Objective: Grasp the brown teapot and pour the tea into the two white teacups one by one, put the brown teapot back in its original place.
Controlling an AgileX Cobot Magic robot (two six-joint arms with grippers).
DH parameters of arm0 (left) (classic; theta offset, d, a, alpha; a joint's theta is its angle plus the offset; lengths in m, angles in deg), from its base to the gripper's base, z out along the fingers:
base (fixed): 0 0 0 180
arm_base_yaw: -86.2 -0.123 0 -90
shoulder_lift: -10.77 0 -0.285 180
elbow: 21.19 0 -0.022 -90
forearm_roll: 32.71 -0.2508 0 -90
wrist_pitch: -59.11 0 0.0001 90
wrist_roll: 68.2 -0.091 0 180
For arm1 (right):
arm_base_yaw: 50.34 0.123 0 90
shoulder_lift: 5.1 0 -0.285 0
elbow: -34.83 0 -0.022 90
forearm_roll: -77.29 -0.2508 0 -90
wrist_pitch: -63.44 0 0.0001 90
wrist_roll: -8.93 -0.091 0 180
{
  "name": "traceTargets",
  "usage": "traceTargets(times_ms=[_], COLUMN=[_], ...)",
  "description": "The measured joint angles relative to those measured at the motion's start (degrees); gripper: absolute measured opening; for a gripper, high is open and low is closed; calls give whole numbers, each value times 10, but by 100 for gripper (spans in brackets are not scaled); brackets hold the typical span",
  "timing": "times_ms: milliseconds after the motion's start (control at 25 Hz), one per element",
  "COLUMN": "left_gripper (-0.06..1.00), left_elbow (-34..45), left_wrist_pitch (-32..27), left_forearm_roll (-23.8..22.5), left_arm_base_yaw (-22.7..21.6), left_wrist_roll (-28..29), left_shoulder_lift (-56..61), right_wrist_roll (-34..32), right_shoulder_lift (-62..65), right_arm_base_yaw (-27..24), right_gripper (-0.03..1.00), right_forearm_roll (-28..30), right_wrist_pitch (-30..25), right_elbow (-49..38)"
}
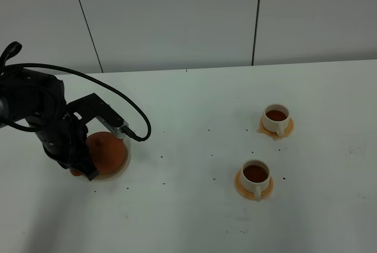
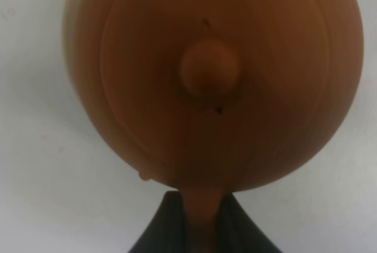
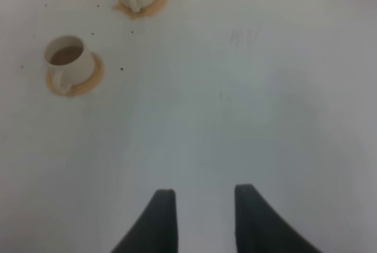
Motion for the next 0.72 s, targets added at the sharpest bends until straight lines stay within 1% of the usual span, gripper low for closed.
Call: traceTargets(times_ms=[640, 720], left_gripper=[16, 19], left_elbow=[0, 0], left_wrist_pitch=[-5, -6], left_forearm_roll=[-3, -3], left_arm_base_yaw=[-2, -2], left_wrist_roll=[8, 8], left_shoulder_lift=[0, 0], right_wrist_roll=[0, 0], right_shoulder_lift=[0, 0], right_arm_base_yaw=[0, 0], right_gripper=[24, 24], right_forearm_roll=[0, 0], right_wrist_pitch=[0, 0], right_elbow=[0, 0])
